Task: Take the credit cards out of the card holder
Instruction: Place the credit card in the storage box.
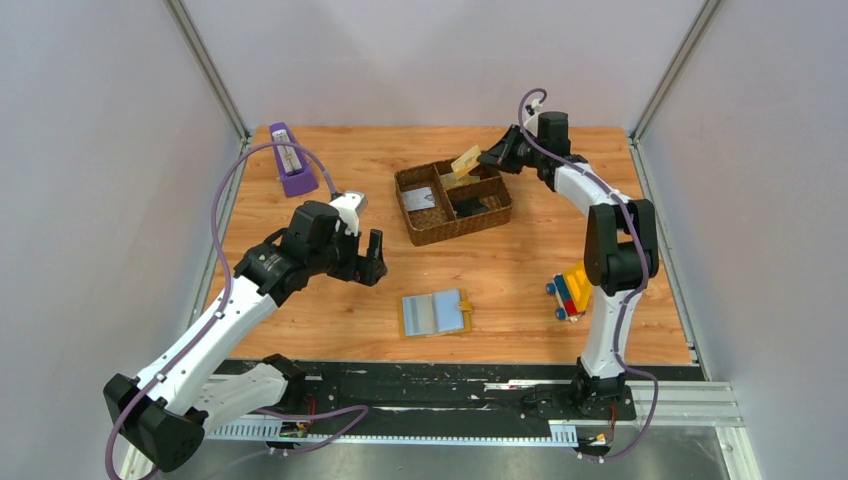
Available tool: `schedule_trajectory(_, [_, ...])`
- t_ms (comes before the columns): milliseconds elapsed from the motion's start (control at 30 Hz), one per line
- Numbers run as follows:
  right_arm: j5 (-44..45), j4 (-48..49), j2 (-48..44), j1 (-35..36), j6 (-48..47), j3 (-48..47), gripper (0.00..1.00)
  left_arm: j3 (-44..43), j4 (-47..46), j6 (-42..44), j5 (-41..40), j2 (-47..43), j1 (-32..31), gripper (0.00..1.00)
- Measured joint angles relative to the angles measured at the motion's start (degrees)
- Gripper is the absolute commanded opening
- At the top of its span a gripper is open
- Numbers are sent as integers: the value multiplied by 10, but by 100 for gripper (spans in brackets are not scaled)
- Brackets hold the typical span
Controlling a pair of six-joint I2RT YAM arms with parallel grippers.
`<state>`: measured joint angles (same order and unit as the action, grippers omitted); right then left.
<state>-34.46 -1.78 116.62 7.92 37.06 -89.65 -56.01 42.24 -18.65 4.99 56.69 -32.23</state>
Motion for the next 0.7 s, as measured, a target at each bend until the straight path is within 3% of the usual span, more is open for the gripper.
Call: schedule_trajectory(700, [-33,-3,115,-3,26,-68,0,0,-2,2,0,9,0,100])
